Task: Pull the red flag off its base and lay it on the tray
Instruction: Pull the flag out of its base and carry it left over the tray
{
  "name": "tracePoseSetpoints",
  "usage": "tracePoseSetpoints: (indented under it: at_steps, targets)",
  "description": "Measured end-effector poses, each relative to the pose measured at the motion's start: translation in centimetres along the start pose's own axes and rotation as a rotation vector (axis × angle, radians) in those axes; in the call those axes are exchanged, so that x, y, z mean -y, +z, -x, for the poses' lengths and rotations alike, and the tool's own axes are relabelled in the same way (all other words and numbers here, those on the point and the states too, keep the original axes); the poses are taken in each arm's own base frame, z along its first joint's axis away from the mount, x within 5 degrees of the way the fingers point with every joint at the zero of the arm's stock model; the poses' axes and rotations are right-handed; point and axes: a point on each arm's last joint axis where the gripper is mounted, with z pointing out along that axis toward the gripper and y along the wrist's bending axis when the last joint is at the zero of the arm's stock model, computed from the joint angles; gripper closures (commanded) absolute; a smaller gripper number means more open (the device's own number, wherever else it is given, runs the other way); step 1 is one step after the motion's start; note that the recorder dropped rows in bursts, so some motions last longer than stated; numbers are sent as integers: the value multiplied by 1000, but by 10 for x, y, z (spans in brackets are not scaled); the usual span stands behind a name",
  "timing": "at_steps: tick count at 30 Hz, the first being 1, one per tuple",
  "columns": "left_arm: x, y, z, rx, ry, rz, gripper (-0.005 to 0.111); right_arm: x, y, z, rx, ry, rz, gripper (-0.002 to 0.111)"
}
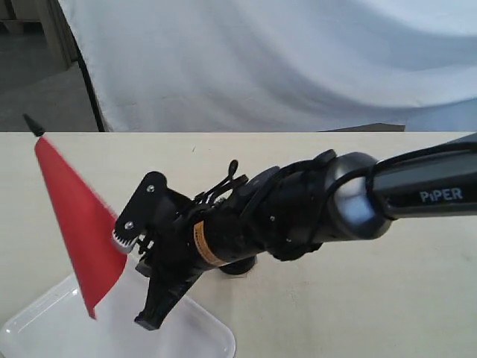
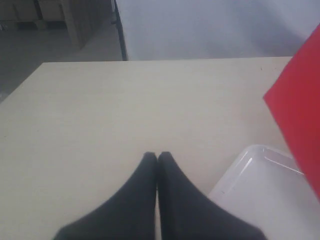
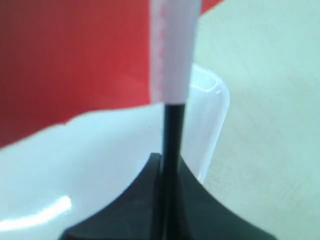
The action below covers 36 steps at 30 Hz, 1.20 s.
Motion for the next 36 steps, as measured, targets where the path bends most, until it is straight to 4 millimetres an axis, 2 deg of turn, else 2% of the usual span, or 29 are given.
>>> tracePoseSetpoints:
  at_steps: [3, 7, 12, 17, 24, 29, 36]
  targets:
    - [0, 0, 0, 0, 0, 0, 107, -6, 7, 1, -44, -115, -105, 109]
    - [0, 0, 0, 0, 0, 0, 107, 2, 13, -5, -195, -355, -387, 109]
    - [0, 0, 0, 0, 0, 0, 107, 15, 6, 4, -348, -348, -480, 109]
    - [0, 0, 0, 0, 0, 0, 107, 17, -5, 12, -558, -229, -421, 109]
    - [0, 0, 0, 0, 0, 0, 107, -34, -5, 24, -686, -186, -274, 109]
    - [0, 0, 0, 0, 0, 0, 107, -55, 4, 17, -722, -158, -123, 109]
    - [0, 0, 0, 0, 0, 0, 107, -63, 26, 7, -729, -137, -22, 109]
